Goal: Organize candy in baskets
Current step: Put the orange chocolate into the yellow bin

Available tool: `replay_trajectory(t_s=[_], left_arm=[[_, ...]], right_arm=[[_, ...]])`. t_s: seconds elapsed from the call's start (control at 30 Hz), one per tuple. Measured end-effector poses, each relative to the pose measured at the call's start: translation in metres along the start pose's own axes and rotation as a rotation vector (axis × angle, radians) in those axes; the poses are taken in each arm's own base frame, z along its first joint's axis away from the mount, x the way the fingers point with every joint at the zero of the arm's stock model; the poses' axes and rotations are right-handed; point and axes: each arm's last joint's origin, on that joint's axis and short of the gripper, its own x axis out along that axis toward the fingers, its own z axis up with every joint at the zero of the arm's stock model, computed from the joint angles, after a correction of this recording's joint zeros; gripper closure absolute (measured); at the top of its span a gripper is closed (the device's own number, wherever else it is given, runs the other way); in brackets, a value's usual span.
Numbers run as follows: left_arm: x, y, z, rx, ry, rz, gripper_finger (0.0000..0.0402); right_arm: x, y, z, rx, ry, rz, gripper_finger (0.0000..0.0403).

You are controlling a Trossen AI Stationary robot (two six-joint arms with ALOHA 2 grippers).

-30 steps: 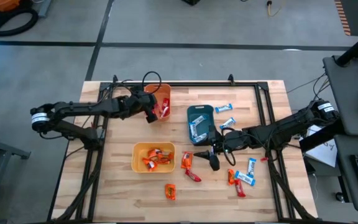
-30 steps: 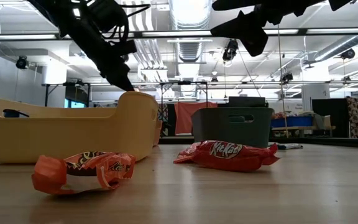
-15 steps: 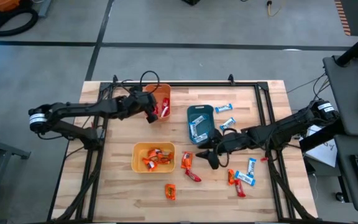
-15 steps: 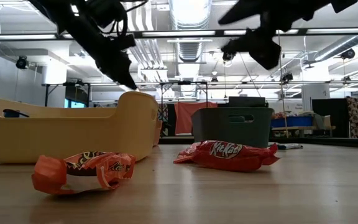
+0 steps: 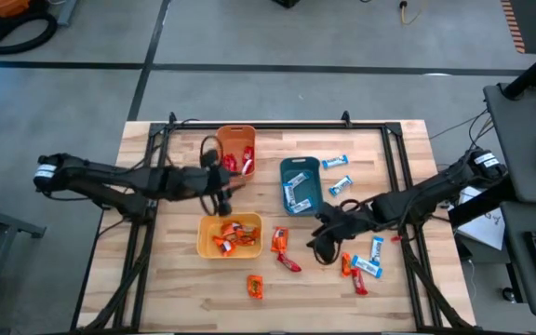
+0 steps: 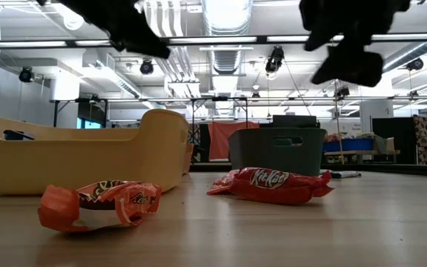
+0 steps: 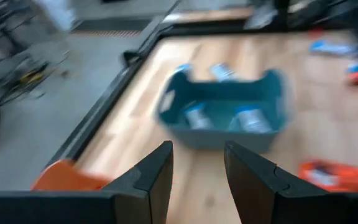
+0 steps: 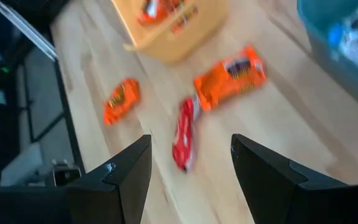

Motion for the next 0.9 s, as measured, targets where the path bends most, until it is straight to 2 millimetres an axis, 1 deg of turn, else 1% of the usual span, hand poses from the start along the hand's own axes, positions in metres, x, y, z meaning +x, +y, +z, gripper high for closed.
replay_trajectory(t_s=[0.13,0.27,0.37,0.5,0.57,0.63,0.77,0.9], left_arm=[[-0.012,-0.026,0.004,0.017,-0.062,-0.124,0.0274],[-0.022,-0.045,0.008,0.007,-0.121,-0.207,0.0274],[-0.028,-0.053,0.011,-0.021,-0.162,-0.247,0.0274],[-0.031,-0.057,0.013,-0.034,-0.184,-0.265,0.0274],[-0.03,-0.057,0.012,-0.037,-0.182,-0.264,0.0274],[-0.03,-0.057,0.012,-0.04,-0.18,-0.263,0.0274],[-0.03,-0.057,0.012,-0.04,-0.179,-0.262,0.0274],[-0.03,-0.057,0.012,-0.04,-0.179,-0.262,0.0274]], right_arm=[[-0.007,0.004,-0.008,0.053,0.073,-0.079,0.0194],[-0.012,-0.002,-0.02,0.151,0.15,-0.206,0.0194],[-0.016,-0.006,-0.03,0.227,0.194,-0.291,0.0194],[-0.02,-0.009,-0.041,0.317,0.247,-0.375,0.0194],[-0.017,-0.009,-0.046,0.344,0.28,-0.392,0.0194],[-0.01,-0.008,-0.053,0.359,0.328,-0.421,0.0194],[0.012,-0.008,-0.064,0.364,0.444,-0.494,0.0194],[0.034,-0.006,-0.071,0.317,0.552,-0.548,0.0194]])
